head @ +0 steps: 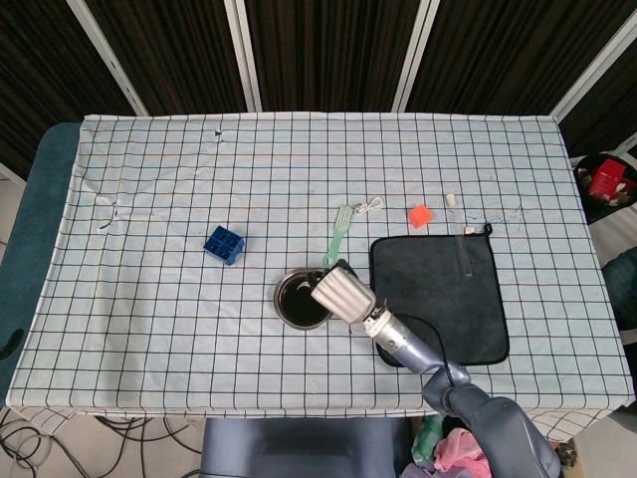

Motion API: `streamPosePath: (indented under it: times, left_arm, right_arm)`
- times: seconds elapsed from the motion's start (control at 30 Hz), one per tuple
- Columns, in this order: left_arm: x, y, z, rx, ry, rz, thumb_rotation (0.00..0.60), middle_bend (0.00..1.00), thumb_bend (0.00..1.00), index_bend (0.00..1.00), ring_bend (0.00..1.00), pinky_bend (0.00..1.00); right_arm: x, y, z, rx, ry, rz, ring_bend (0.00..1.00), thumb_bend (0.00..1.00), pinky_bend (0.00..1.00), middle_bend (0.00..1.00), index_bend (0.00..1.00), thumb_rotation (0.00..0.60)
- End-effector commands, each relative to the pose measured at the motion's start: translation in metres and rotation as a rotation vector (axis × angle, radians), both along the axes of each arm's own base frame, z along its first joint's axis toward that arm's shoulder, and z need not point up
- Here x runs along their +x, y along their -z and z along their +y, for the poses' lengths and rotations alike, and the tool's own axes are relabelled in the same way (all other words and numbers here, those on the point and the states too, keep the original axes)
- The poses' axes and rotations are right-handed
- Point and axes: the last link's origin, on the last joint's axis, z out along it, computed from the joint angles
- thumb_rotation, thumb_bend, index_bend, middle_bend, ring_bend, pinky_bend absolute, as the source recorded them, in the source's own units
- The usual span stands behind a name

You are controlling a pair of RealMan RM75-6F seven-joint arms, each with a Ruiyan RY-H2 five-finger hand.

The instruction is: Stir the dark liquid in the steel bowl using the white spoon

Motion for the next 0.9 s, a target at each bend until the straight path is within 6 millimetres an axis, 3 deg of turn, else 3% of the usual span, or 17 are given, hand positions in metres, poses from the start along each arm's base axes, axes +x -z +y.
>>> streamPosePath:
  times: [0.03, 0.27, 0.5, 0.9]
  left_arm:
    - [0.000, 0.000, 0.000, 0.000, 0.000, 0.000, 0.600, 0.01, 0.22, 0.10, 0.00, 0.02]
    - [0.000, 0.000, 0.000, 0.001, 0.000, 0.000, 0.600, 0.01, 0.22, 0.10, 0.00, 0.02]
    - [0.000, 0.000, 0.000, 0.004, 0.000, -0.001, 0.600, 0.01, 0.22, 0.10, 0.00, 0.02]
    - [0.000, 0.000, 0.000, 0.002, -0.006, -0.002, 0.600, 0.01, 0.22, 0.10, 0.00, 0.02]
  right_arm:
    - [-0.001, -0.001, 0.000, -0.001, 0.000, 0.002, 1.00, 0.41, 1.00, 0.89, 0.81, 0.600]
    - [-0.006, 0.001, 0.002, 0.031, 0.035, -0.003, 1.00, 0.39, 1.00, 0.89, 0.79, 0.600]
    - [-0.002, 0.002, 0.008, 0.038, 0.035, -0.012, 1.00, 0.38, 1.00, 0.89, 0.55, 0.600]
    - [0.000, 0.000, 0.011, 0.039, 0.052, -0.018, 1.00, 0.38, 1.00, 0.89, 0.39, 0.600]
